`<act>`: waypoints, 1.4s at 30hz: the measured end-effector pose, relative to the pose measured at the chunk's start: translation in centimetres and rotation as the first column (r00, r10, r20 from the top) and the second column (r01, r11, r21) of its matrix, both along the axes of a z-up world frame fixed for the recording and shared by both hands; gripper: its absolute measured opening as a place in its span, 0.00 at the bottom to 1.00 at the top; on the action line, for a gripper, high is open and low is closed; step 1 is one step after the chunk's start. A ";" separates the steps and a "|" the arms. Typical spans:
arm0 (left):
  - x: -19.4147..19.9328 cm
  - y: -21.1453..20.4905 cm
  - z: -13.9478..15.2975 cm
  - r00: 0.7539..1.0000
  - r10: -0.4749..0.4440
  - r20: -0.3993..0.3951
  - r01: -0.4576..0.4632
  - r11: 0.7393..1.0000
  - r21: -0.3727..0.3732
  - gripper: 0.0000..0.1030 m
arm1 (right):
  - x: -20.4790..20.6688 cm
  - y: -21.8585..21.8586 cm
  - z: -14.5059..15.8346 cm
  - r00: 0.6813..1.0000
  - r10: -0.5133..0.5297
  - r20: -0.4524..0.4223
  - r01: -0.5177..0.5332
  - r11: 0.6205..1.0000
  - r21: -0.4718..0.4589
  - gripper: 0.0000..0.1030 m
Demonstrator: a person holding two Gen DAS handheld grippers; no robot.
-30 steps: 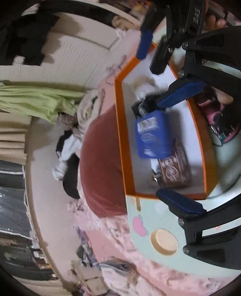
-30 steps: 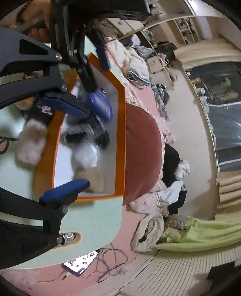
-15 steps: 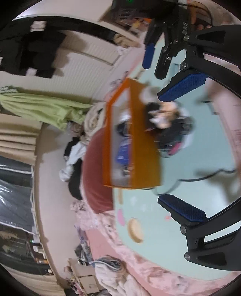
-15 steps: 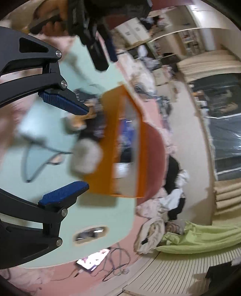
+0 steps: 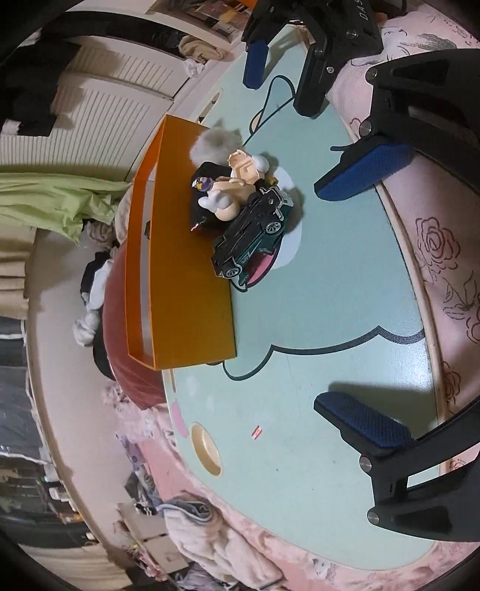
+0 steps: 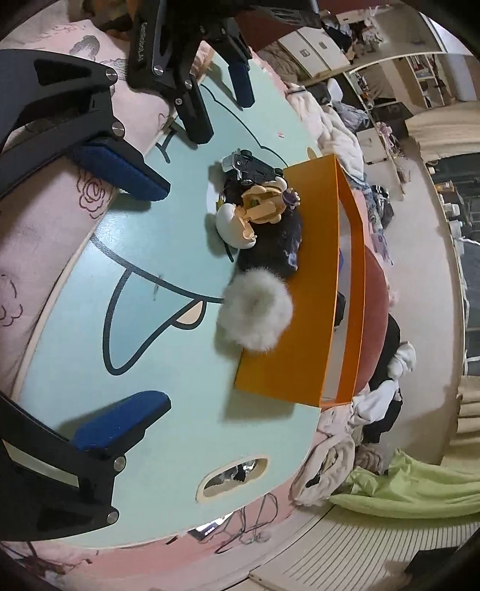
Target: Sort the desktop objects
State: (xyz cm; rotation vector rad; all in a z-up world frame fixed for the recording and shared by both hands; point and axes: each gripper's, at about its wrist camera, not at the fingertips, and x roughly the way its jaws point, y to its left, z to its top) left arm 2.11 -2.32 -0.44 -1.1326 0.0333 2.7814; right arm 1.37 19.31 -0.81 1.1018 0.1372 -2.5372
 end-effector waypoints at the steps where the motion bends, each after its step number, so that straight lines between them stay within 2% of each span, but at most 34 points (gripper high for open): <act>1: 0.0 0.0 0.0 1.000 0.000 0.001 0.000 1.000 0.000 0.99 | 0.1 0.0 0.0 1.000 0.000 -0.005 0.000 1.000 -0.001 0.99; 5: 0.0 0.0 0.0 1.000 -0.001 0.001 0.001 1.000 0.000 0.99 | 0.8 -0.2 0.2 1.000 -0.013 -0.018 0.014 1.000 0.028 0.99; 42: 0.5 0.2 0.2 1.000 -0.017 -0.012 0.017 0.999 0.029 0.99 | 1.3 0.1 0.4 0.999 0.009 -0.035 -0.009 1.000 0.005 0.99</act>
